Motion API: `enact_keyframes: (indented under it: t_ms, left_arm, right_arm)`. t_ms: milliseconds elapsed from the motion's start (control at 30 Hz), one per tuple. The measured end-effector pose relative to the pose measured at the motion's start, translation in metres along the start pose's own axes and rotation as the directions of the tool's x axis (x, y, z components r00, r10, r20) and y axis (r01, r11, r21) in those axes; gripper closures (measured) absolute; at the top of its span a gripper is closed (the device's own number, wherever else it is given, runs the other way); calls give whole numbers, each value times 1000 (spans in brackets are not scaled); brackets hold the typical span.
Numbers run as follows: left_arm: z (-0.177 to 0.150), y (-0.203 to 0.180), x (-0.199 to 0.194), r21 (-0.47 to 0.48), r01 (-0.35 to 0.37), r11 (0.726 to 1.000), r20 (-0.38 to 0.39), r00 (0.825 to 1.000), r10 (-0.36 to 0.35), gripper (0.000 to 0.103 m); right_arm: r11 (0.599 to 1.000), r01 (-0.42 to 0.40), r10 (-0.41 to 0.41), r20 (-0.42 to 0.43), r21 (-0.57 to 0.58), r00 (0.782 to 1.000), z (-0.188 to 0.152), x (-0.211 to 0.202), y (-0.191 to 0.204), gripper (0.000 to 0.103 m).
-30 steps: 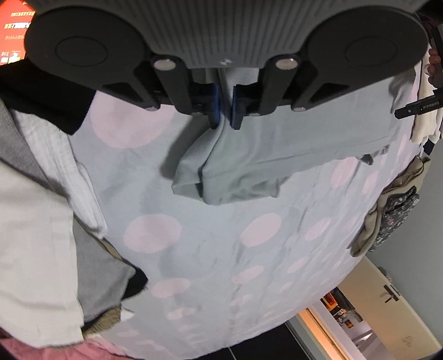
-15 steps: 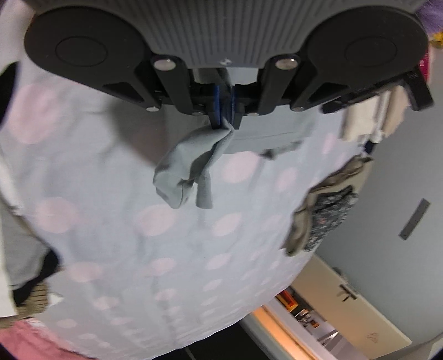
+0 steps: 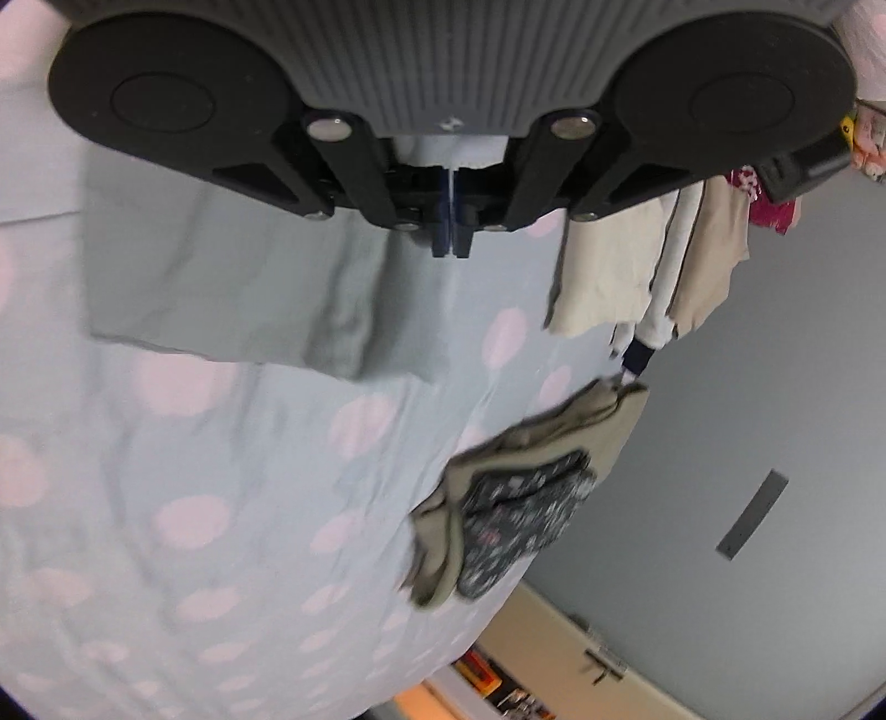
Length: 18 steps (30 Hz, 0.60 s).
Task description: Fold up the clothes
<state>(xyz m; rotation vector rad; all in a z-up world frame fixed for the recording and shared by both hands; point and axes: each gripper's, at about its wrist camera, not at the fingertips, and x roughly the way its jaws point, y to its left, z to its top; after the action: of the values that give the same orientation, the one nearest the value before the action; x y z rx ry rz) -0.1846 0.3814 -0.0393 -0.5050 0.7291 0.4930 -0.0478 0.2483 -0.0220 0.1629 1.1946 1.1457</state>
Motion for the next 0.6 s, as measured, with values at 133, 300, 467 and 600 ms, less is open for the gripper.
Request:
enact_keyframes:
  t_ms: [133, 300, 467, 600]
  left_arm:
    - [-2, 8, 3, -18, 7, 1000, -33, 999, -7, 72]
    - [-8, 5, 4, -24, 76, 997, -76, 994, -77, 72]
    - [-18, -9, 11, 7, 105, 994, -144, 984, -103, 71]
    - [-30, -17, 15, 36, 108, 994, -202, 974, -98, 62]
  right_arm:
    - [998, 48, -49, -43, -32, 998, -2, 34, 8, 103]
    - [993, 95, -99, -58, -64, 993, -4, 34, -3, 97]
    - [986, 155, -158, -65, -55, 985, -6, 22, -28, 90]
    - [983, 171, -176, -78, -66, 981, -16, 9, -40, 76]
